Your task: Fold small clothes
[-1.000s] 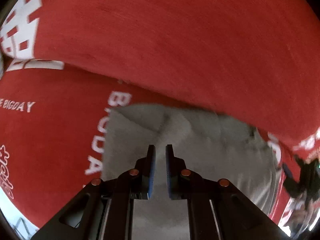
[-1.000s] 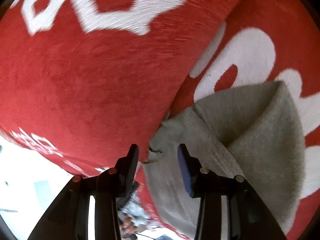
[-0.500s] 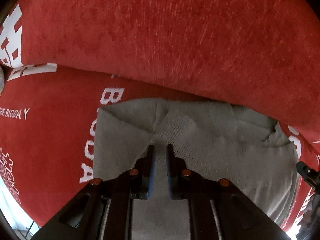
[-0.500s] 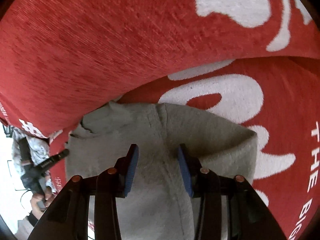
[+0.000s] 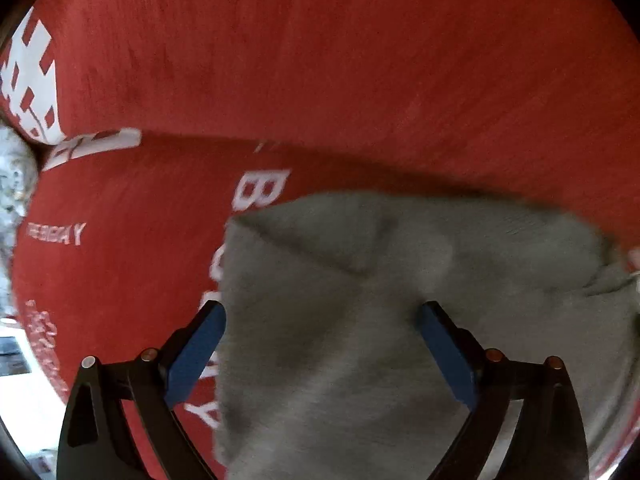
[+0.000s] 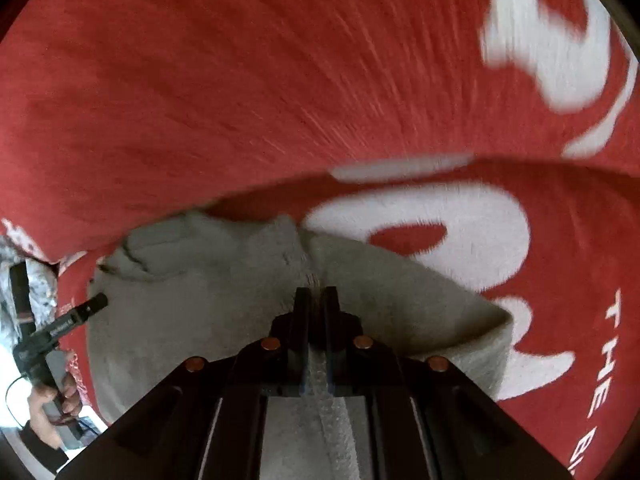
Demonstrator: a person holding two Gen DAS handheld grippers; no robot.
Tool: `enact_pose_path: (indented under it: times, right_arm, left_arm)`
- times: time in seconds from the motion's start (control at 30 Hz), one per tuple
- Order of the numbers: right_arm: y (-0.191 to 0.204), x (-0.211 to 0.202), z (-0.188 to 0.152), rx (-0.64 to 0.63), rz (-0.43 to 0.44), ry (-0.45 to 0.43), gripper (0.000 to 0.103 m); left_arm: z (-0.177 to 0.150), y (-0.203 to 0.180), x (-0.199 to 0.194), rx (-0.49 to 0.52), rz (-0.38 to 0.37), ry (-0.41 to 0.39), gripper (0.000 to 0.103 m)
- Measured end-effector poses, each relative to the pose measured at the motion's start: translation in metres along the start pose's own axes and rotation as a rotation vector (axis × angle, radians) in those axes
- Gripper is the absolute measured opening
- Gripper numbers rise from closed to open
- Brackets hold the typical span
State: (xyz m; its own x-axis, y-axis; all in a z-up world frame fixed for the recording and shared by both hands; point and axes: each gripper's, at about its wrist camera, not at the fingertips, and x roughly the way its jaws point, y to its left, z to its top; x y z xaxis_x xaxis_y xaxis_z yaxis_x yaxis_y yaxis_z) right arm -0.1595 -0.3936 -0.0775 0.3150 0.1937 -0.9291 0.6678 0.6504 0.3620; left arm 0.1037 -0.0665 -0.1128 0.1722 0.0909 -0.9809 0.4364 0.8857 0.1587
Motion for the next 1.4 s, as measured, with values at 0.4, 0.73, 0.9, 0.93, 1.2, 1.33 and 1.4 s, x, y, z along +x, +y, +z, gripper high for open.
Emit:
enact_pose_path:
  times: [0.4,0.73,0.9,0.93,1.2,1.33,1.4]
  right_arm:
    - [-0.034,-0.052,-0.044,0.092,0.005,-0.037,0.02]
    - [-0.018,-0.067,-0.115,0.182,0.131,-0.001,0.024]
    - [-0.016,-0.076,-0.165,0.301,0.162,0.008,0.042]
    - [-0.019,-0.077,-0.178,0.349,0.173,0.006,0.043]
    - [-0.039,-0.068,-0.249,0.657,0.249,-0.042,0.043]
    - [-0.047,-0.058,-0.252,0.761,0.304,-0.088,0.043]
    - [-0.052,-0.054,-0.249,0.821,0.328,-0.122,0.043]
  left_arm:
    - [-0.013,0.05,-0.025,0.018,0.068,-0.033,0.101]
    - [-0.084,0.087,-0.043,-0.007,-0.125,0.071,0.101]
    - [-0.119,0.102,-0.038,-0.003,-0.197,0.13,0.101]
    - [-0.124,0.105,-0.036,-0.006,-0.208,0.141,0.101]
    - [-0.148,0.13,-0.013,-0.168,-0.373,0.251,0.101]
    - [-0.146,0.139,0.005,-0.257,-0.433,0.274,0.1]
    - [-0.145,0.139,0.005,-0.285,-0.444,0.272,0.097]
